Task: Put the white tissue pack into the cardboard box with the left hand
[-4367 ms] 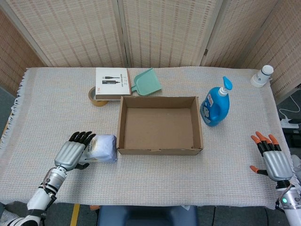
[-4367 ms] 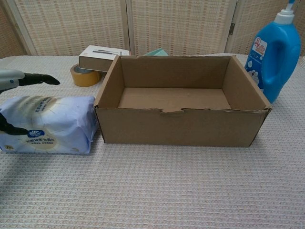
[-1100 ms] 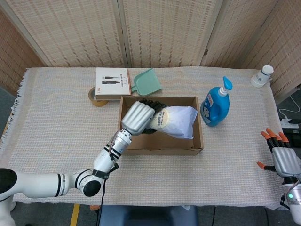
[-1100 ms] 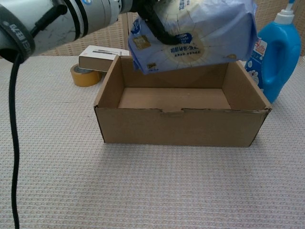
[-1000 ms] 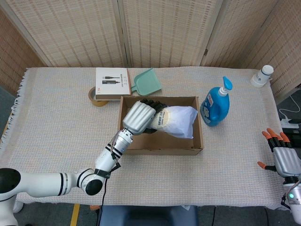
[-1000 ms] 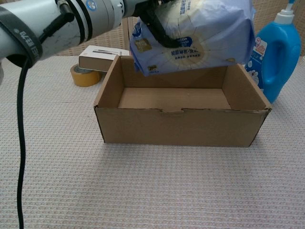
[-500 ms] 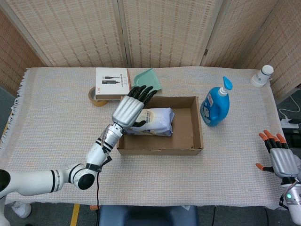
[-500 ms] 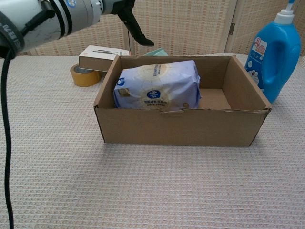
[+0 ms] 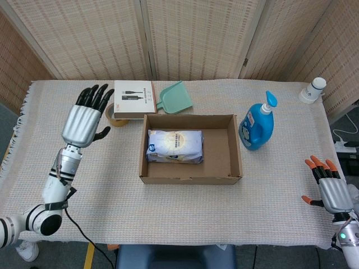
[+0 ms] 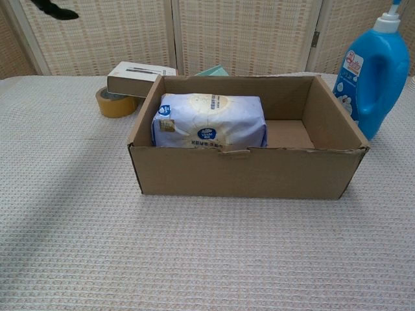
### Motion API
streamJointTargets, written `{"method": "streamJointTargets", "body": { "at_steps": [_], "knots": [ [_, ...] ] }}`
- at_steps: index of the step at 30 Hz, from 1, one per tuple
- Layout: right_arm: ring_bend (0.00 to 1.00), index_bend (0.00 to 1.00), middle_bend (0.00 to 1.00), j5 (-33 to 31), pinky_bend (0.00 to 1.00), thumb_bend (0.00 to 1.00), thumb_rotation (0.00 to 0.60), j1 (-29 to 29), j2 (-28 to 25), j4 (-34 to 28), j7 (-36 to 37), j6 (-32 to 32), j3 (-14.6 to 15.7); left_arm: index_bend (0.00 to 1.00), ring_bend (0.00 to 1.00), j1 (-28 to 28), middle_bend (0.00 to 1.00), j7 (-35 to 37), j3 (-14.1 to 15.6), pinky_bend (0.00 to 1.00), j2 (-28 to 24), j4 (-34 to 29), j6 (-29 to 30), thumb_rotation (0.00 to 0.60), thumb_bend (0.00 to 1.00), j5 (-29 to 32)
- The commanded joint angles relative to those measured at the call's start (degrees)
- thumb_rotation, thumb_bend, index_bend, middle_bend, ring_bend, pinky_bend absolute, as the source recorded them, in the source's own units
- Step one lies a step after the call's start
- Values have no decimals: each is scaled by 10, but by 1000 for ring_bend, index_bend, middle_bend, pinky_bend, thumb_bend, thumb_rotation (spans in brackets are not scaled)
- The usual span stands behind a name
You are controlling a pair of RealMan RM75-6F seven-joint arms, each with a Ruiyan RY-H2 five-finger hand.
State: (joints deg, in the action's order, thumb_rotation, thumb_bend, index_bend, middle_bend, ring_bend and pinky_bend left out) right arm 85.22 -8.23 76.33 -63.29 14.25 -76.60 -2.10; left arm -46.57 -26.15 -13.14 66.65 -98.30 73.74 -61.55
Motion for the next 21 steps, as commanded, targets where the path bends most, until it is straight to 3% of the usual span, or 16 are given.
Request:
{"method": "streamJointTargets", "body": {
  "at_steps": [1,5,9,14,21],
  "knots": [
    [0,103,0,4,0,0,600,0,-2,-6,2,-3,2,0,0,88,0,101,62,109,-31,16,41,600,219,-55],
    [0,104,0,14,0,0,600,2,-5,-17,-1,-11,7,0,0,145,0,172,102,108,-32,64,57,600,202,-95],
    [0,104,0,19,0,0,600,4,-7,-23,-7,-17,10,0,0,199,0,197,127,107,-6,131,114,600,200,-141],
    [0,103,0,22,0,0,600,4,-4,-24,-13,-16,14,0,0,251,0,224,148,104,11,190,147,600,200,-167],
    [0,104,0,21,0,0,600,3,1,-19,-20,-14,13,0,0,291,0,268,158,104,31,249,146,600,200,-184]
  ]
}}
